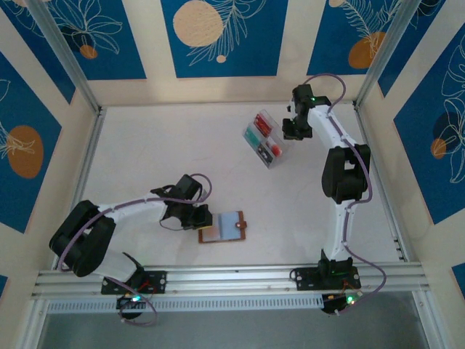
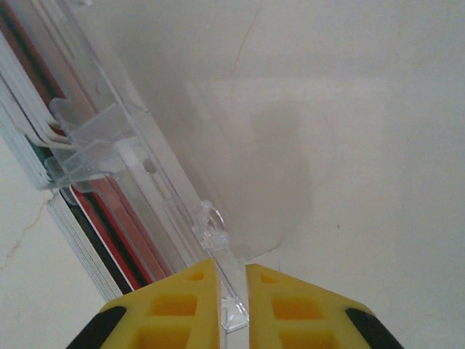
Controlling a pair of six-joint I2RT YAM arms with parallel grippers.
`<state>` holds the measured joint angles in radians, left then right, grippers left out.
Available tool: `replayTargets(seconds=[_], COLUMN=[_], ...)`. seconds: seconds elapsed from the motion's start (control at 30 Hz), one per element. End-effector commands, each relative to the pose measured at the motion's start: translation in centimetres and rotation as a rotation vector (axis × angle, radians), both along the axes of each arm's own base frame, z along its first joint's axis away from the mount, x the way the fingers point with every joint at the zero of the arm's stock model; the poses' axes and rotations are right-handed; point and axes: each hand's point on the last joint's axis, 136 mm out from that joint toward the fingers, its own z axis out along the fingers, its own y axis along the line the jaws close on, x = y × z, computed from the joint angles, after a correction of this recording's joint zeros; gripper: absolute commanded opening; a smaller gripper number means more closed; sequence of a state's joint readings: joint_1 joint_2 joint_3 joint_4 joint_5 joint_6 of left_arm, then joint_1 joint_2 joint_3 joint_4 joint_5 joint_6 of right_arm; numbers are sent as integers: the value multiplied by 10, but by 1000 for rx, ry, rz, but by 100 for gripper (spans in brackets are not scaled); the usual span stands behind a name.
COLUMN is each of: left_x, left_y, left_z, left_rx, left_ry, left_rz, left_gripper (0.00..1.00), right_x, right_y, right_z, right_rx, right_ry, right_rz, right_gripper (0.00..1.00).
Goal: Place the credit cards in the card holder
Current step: Rotate the storage box at the center of the table.
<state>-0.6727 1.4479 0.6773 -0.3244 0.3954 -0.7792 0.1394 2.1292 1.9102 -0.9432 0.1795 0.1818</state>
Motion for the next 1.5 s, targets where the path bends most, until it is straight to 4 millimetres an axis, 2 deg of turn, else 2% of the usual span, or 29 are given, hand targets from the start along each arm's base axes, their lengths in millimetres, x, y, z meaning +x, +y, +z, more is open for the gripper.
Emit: replayTargets(seconds=[0.0, 0.2, 0.4, 0.87, 1.0, 1.1, 1.23, 1.37, 1.47], left_x=[-4, -3, -4, -4, -3, -3, -2, -2, -1], left_y=[1, 1, 0, 0, 0, 0, 2, 3, 3], left_z=[2, 3, 2, 4, 5, 7, 8, 6, 6], left_rx=[-9, -16, -20, -22, -25, -18, -14, -12, -14], left_ry=[-5, -9, -8, -12, -14, -15, -20, -13, -10], left_rz=[-2, 3, 5, -4, -2, -7, -2, 0, -1], left_gripper=[12, 12, 12, 12, 12, 12, 12, 12, 12], right_x=[-35, -56, -77, -143, -143, -138, -136, -137, -134], right_y=[8, 20, 24, 11, 12, 13, 28, 64, 84], right_z=[-27, -30, -28, -23, -10, 10, 32, 41, 33], right_rx=[-13, -32, -60, -97, -88, -144, -234, -206, -148], right_ry=[144, 176, 194, 206, 158, 96, 19, -14, 22], right_rz=[23, 55, 62, -33, -53, -54, -8, 65, 103], right_gripper=[10, 3, 0, 0, 14, 24, 38, 36, 33])
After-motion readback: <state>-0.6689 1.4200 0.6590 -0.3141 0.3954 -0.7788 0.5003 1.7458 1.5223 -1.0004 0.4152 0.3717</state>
